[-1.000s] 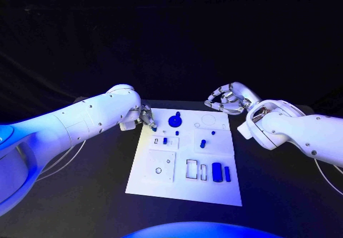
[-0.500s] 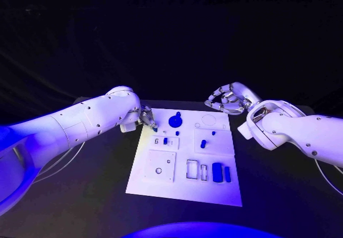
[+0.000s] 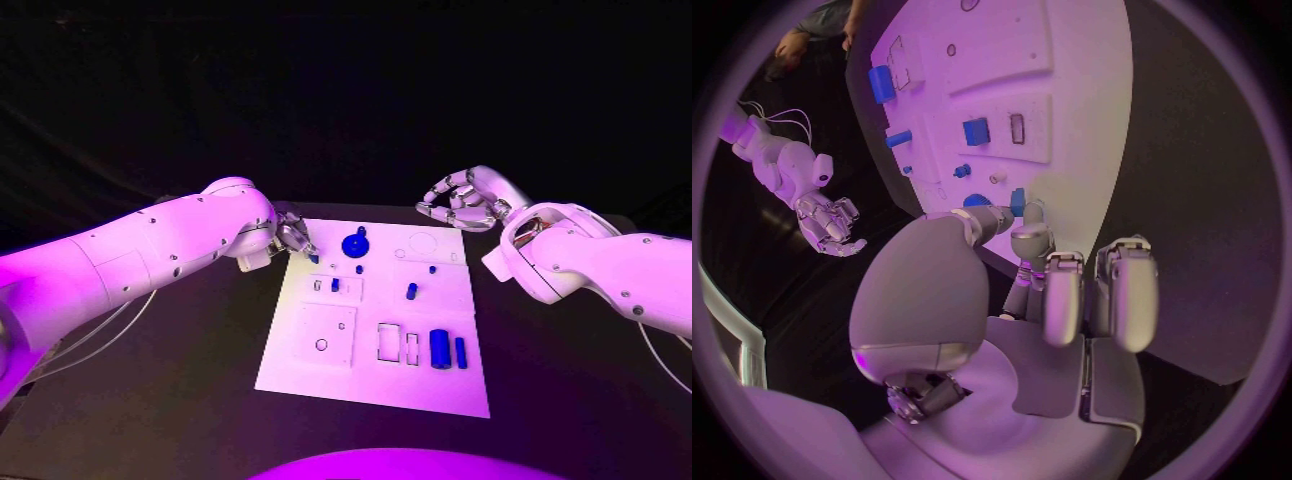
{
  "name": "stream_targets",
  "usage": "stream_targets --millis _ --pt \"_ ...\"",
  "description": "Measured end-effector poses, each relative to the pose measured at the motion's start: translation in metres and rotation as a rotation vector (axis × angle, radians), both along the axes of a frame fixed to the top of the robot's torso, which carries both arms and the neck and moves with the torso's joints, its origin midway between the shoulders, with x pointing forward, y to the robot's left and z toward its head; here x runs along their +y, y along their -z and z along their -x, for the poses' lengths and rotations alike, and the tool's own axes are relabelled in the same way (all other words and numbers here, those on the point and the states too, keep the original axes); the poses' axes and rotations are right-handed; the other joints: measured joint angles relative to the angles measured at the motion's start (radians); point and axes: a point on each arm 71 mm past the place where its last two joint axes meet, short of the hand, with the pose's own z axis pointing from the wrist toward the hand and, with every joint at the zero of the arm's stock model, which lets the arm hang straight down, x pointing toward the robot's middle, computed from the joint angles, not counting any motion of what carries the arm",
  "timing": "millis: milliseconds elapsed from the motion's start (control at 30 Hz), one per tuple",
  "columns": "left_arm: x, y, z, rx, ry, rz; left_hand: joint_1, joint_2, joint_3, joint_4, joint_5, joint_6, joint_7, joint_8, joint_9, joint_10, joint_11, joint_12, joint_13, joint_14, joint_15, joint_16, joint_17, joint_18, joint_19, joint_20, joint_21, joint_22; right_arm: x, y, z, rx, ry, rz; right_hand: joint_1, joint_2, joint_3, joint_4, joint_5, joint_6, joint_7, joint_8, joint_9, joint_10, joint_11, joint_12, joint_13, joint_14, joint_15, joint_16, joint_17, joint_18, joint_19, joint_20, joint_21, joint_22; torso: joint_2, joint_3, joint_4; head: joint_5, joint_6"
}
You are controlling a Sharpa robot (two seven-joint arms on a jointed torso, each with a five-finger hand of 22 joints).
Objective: Assemble the parts on the task board
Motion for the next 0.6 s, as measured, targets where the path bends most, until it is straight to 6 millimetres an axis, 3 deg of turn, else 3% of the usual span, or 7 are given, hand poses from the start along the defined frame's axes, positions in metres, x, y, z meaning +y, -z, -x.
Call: stream_targets --millis 600 --pt "0.002 -0.008 0.025 -0.056 0.117 -0.013 -0.005 -0.005 0.0 0.0 0.002 0.007 -0.003 0.0 0.023 0.004 -0.003 0.005 0.006 0.0 0.0 0.0 0.0 0.0 0.003 0.004 0.003 0.0 -0.002 0.0 0.0 -0.002 0.006 0.0 0.0 0.0 0.0 0.0 0.0 0.0 0.0 0.0 0.0 0.0 0.0 0.0 0.001 0.0 0.0 0.0 0.001 0.0 0.0 0.0 0.0 0.0 0.003 -0.0018 -0.0018 0.005 -0.002"
